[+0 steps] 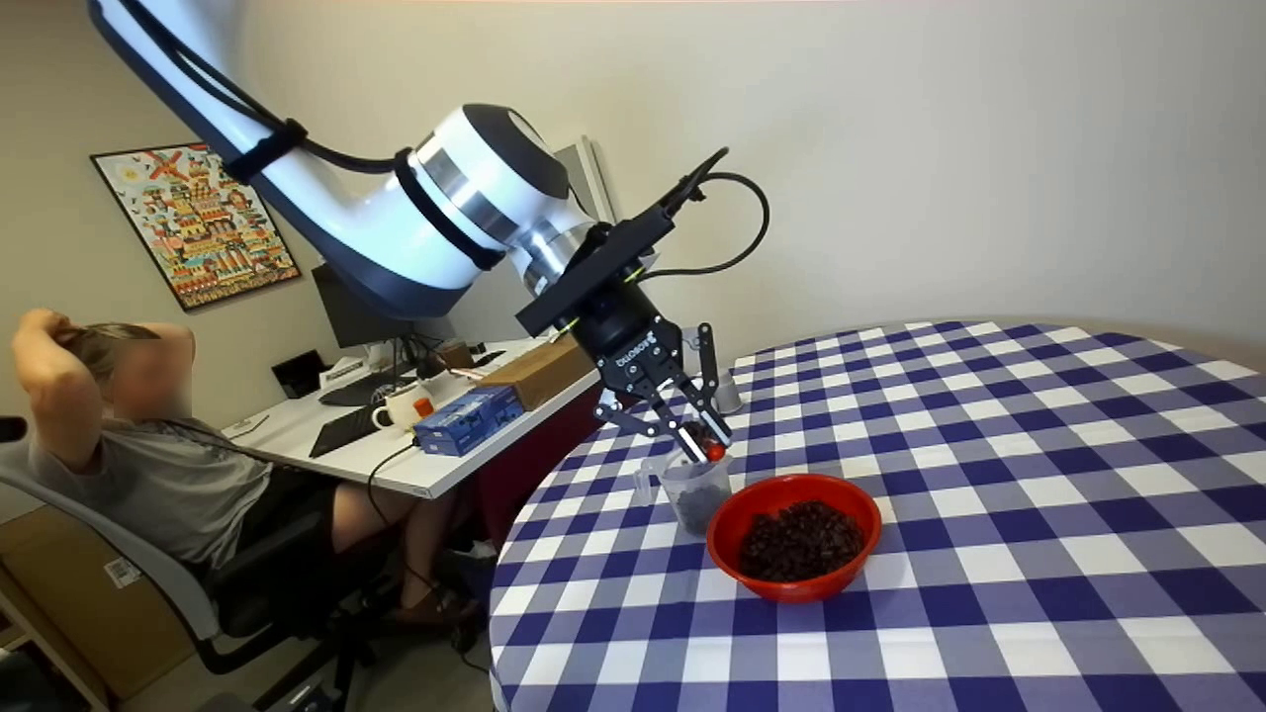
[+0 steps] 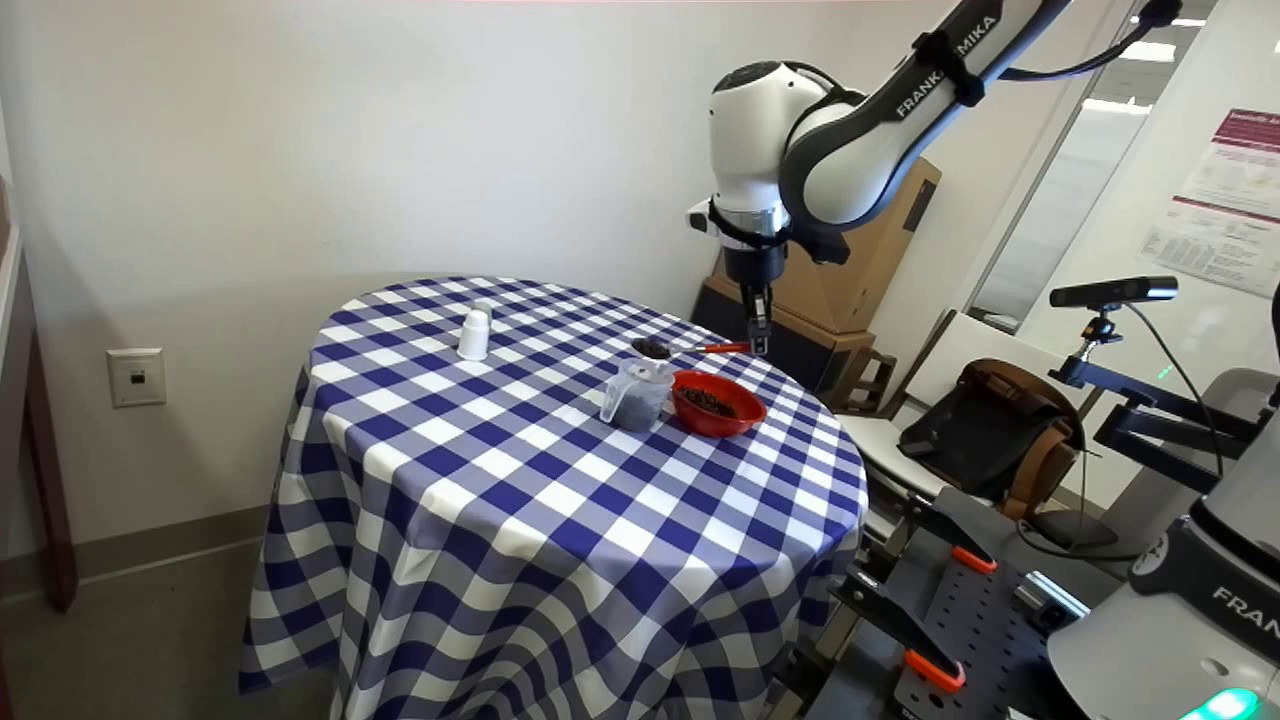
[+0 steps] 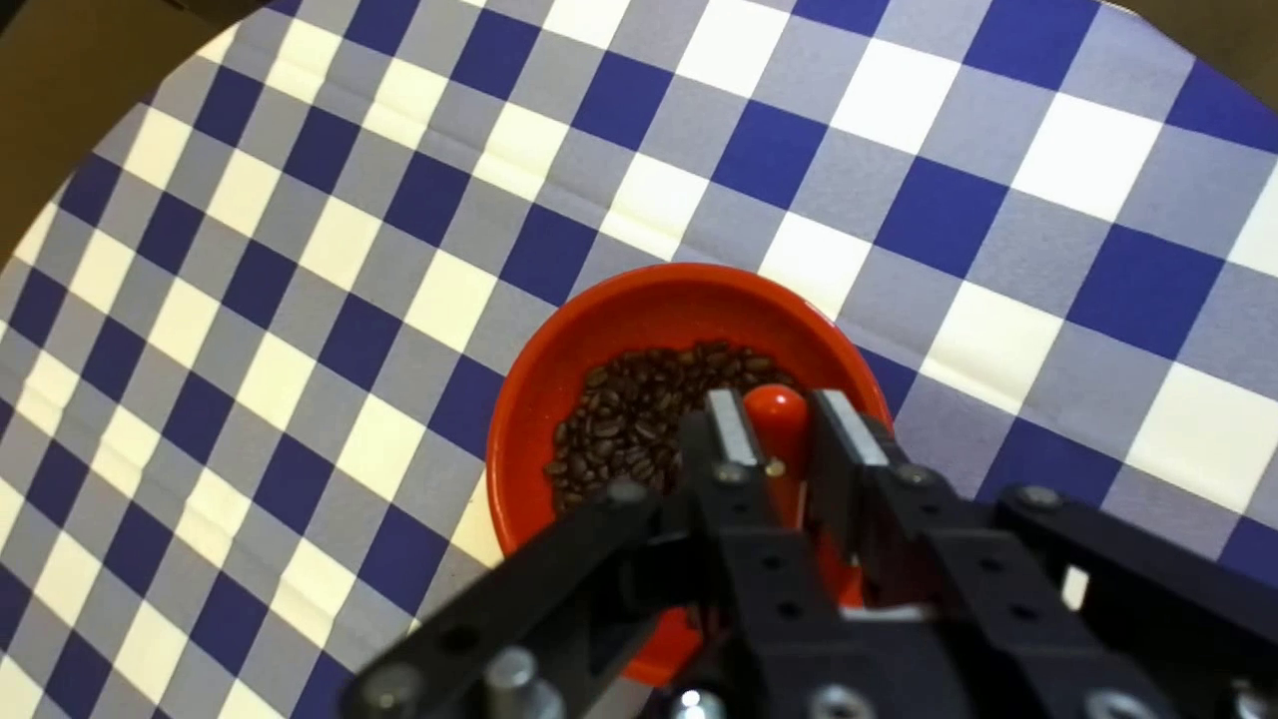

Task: Use the spoon on the table to scoop some of the contents in the red bowl into the clear jug

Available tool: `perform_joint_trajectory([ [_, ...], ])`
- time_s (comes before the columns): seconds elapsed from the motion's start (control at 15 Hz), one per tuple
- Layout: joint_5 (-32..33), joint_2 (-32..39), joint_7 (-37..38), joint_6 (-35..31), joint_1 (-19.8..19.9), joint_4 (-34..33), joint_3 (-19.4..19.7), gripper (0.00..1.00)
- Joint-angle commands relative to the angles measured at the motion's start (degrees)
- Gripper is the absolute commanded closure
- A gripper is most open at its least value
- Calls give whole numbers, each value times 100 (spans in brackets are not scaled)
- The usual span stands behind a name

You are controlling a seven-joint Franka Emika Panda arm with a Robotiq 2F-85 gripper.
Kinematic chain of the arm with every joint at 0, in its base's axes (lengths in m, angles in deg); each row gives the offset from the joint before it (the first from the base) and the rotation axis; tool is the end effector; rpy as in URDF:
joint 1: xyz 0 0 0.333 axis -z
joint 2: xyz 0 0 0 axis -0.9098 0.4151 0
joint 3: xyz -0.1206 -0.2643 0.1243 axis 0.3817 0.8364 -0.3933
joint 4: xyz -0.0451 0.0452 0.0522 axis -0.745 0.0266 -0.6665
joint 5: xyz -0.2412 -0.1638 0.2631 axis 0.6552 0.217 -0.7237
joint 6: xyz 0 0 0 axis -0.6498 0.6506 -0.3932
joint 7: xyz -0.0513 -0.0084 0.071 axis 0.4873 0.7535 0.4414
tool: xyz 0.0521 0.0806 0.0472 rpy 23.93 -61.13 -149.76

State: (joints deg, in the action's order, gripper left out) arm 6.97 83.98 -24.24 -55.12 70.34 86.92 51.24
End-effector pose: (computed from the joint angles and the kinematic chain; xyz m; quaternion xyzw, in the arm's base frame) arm 0.5008 -0.0951 0.2063 0.9038 0.3254 -0.1478 0.2354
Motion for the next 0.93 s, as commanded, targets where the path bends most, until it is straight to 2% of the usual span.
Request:
perform_joint_trajectory([
  [0.0,441,-257,282,-239,-38,269,90,93],
  [0.87,1863,-457,1039,-553,-13,544,73,93],
])
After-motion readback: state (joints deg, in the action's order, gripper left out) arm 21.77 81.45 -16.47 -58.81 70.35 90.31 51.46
